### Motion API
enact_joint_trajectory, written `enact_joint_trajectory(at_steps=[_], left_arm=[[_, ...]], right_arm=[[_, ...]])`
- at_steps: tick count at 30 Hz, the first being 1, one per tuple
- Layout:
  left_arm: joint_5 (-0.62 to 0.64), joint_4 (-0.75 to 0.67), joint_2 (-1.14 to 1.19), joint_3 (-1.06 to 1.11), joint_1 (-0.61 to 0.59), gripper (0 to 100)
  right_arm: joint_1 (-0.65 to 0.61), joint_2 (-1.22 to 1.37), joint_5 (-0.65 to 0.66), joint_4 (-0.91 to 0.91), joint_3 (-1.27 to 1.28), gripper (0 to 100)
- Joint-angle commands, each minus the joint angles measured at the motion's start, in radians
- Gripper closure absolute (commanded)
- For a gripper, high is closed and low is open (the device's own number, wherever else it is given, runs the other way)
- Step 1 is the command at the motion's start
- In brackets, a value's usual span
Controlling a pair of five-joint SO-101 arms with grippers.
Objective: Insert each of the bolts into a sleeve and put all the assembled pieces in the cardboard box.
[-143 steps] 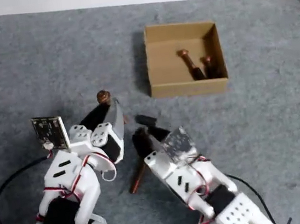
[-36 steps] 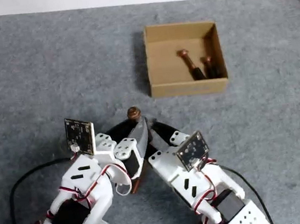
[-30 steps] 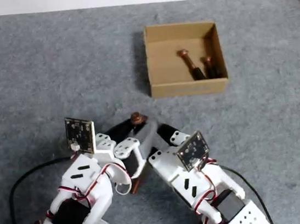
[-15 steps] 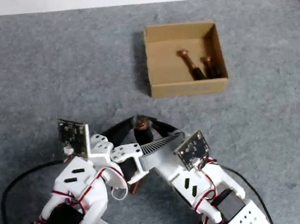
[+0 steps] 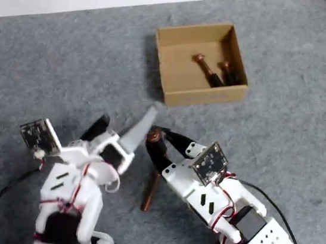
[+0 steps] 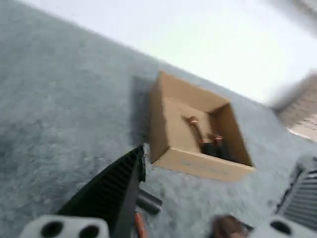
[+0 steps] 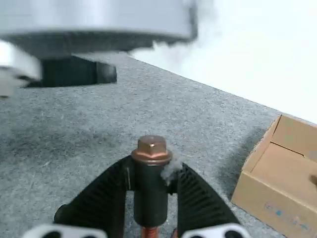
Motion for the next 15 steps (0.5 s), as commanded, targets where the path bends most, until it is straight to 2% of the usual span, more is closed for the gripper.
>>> enact_joint_trajectory(at_steps=[1,8,15], left_arm=[[0.058,-0.129,0.183,-0.031,-0.088,56],[0.141,-0.411,0.613,-0.042,-0.229,56],[0.166,-0.436,0.848,-0.143,-0.269,56]], right_arm=[[0.028,-0.015,-0.003,-0.002,0.105,99.5],[0.177,-0.013,-0.008,0.001,0.097,99.5],[0.321,-0.005,-0.003,0.156,-0.096,99.5]])
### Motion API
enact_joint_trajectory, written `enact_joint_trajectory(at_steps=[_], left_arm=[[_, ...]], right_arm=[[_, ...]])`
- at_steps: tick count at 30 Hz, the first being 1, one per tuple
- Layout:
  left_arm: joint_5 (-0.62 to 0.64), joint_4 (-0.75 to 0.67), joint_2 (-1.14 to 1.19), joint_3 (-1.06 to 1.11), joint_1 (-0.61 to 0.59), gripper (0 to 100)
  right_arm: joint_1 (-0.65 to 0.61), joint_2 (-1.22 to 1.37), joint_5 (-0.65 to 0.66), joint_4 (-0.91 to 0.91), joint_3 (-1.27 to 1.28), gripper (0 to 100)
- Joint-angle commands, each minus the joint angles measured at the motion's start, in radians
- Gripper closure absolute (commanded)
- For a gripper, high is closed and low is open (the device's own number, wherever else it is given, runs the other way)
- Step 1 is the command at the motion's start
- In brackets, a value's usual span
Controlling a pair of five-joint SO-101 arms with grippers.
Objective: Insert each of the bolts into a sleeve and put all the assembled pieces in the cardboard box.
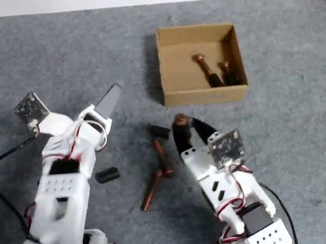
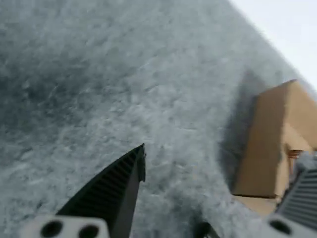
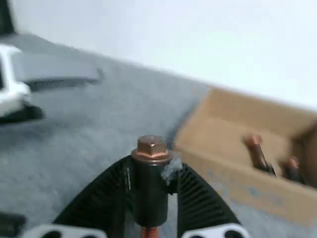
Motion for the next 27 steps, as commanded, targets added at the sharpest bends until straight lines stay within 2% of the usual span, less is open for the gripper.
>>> enact_joint_trajectory(at_steps=[1,4,8,11,17,21,27], left_arm=[[0.008,-0.025,0.053,-0.074,-0.027,56],[0.008,-0.025,0.053,-0.073,-0.025,56],[0.006,-0.025,0.054,-0.073,-0.025,56],[0.006,-0.025,0.059,-0.073,-0.024,56],[0.003,-0.025,0.059,-0.073,-0.022,56],[0.003,-0.025,0.061,-0.073,-0.021,56],[0.003,-0.025,0.061,-0.074,-0.021,56]], right_arm=[[0.068,0.015,-0.002,0.059,-0.114,99.5],[0.094,0.162,0.038,0.077,-0.219,99.5],[0.137,0.541,0.063,0.108,-0.512,99.5],[0.18,0.857,0.064,0.177,-0.835,99.5],[0.189,1.44,0.071,0.456,-1.547,99.5],[0.206,1.788,0.071,0.653,-2.005,99.5],[0.286,2.265,0.072,0.854,-2.6,99.5]])
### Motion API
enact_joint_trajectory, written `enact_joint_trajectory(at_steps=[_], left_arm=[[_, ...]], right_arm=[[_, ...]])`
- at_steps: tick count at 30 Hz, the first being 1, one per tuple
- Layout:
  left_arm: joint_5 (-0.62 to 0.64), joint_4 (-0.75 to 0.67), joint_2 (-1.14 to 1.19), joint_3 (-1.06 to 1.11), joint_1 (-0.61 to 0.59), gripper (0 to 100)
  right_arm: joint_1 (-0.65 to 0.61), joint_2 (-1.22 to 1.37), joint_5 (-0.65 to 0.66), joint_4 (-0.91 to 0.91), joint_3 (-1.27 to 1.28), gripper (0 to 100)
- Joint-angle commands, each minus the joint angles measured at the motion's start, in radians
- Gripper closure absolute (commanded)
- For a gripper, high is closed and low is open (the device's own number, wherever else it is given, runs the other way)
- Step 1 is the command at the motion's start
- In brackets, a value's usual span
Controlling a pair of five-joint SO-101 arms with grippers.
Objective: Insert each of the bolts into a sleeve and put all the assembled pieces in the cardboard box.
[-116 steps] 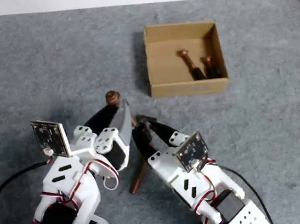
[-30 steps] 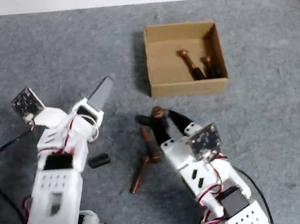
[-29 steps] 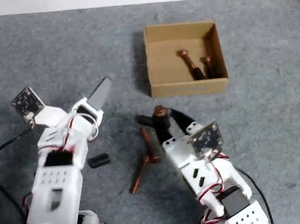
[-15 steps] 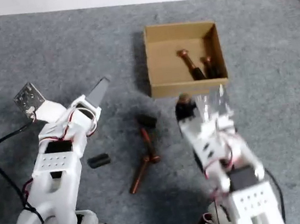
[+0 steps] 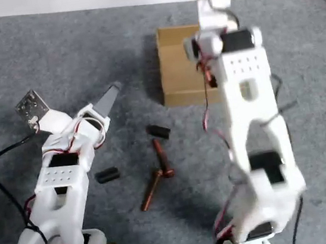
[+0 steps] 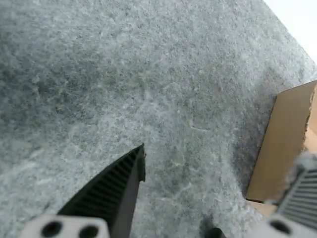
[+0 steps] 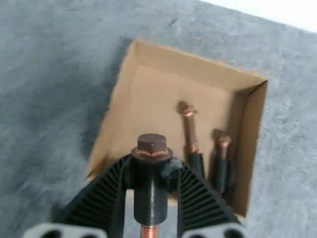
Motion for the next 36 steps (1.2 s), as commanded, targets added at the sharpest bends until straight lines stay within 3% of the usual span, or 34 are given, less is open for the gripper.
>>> enact_joint_trajectory(at_steps=[1,5,12,32,36], left_arm=[[0.002,-0.021,-0.001,-0.05,-0.002,56],[0.002,-0.021,-0.001,-0.05,-0.002,56],[0.0,-0.021,-0.001,-0.047,0.01,56],[-0.002,-0.021,-0.001,-0.044,0.025,56],[-0.002,-0.021,-0.001,-0.044,0.025,56]], right_arm=[[0.056,0.248,0.02,0.107,-0.441,99.5],[0.077,0.492,0.091,0.202,-0.717,99.5],[0.108,0.76,0.101,0.277,-1.003,99.5],[0.143,1.027,0.101,0.255,-1.029,99.5],[0.147,1.026,0.101,0.262,-1.029,91.2]])
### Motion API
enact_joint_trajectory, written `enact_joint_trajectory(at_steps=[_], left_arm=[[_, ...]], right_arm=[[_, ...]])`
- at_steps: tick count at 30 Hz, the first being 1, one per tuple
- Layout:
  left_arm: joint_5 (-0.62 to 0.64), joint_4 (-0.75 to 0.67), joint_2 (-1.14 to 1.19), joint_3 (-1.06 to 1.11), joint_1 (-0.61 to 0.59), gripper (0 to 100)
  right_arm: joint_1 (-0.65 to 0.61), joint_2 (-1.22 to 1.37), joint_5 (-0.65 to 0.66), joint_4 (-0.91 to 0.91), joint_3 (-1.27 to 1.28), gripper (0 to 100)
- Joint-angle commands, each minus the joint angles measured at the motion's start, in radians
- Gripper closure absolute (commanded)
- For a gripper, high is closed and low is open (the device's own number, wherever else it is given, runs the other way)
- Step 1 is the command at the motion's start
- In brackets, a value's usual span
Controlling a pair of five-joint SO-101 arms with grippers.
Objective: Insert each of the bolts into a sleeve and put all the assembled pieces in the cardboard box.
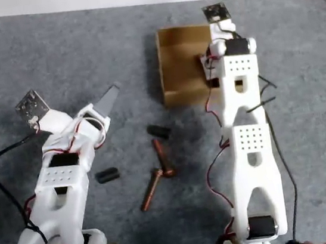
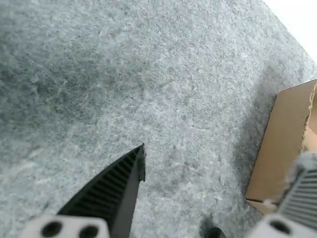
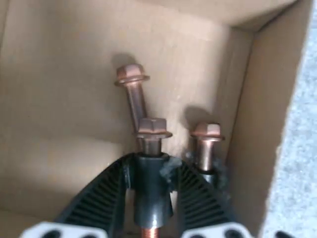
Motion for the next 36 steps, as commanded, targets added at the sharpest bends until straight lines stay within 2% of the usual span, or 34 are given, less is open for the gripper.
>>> enact_joint_trajectory(at_steps=[1,5,13,21,26,31,36], left_arm=[[-0.002,-0.021,-0.001,-0.044,0.022,56],[-0.002,-0.021,-0.001,-0.044,0.022,56],[-0.041,-0.021,-0.001,-0.042,0.054,56],[-0.046,-0.02,-0.001,-0.042,0.054,56],[-0.109,-0.006,-0.008,-0.044,0.085,56],[-0.275,0.164,-0.015,-0.102,0.104,56],[-0.41,0.505,-0.082,-0.26,0.104,56]], right_arm=[[0.018,-0.008,0.012,-0.01,-0.018,86.6],[0.022,-0.03,0.012,0.01,-0.041,71.7],[0.019,-0.18,0.009,0.074,-0.182,71.4],[0.018,-0.435,0.005,0.188,-0.186,71.4],[0.021,-0.593,-0.106,0.226,-0.183,71.4],[0.047,-0.737,-0.13,0.226,-0.14,71.4],[0.07,-0.97,-0.13,0.226,0.082,71.4]])
